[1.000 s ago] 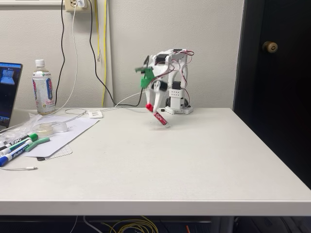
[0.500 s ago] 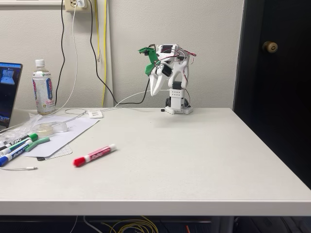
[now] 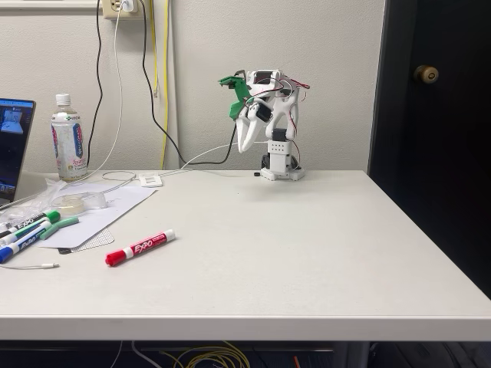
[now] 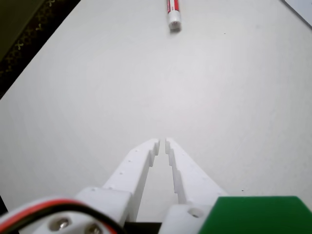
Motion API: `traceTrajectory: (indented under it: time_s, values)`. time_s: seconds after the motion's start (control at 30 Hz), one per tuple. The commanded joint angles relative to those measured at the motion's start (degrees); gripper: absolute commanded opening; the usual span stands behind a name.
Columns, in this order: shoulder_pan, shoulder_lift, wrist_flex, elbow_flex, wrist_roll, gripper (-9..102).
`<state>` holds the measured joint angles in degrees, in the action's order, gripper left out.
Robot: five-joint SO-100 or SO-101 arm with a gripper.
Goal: Pick up the red marker.
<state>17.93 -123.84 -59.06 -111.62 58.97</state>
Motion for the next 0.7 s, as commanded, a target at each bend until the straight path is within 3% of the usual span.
traceTrajectory:
  time_s: [0.0, 0.4, 0.67]
  values:
    - [-0.79, -2.55, 1.14, 0.7, 0.18, 1]
    - [-0.97, 9.58, 4.13, 5.98, -2.11, 1]
    - [-1.49, 28.04, -5.01, 28.65, -7.29, 1]
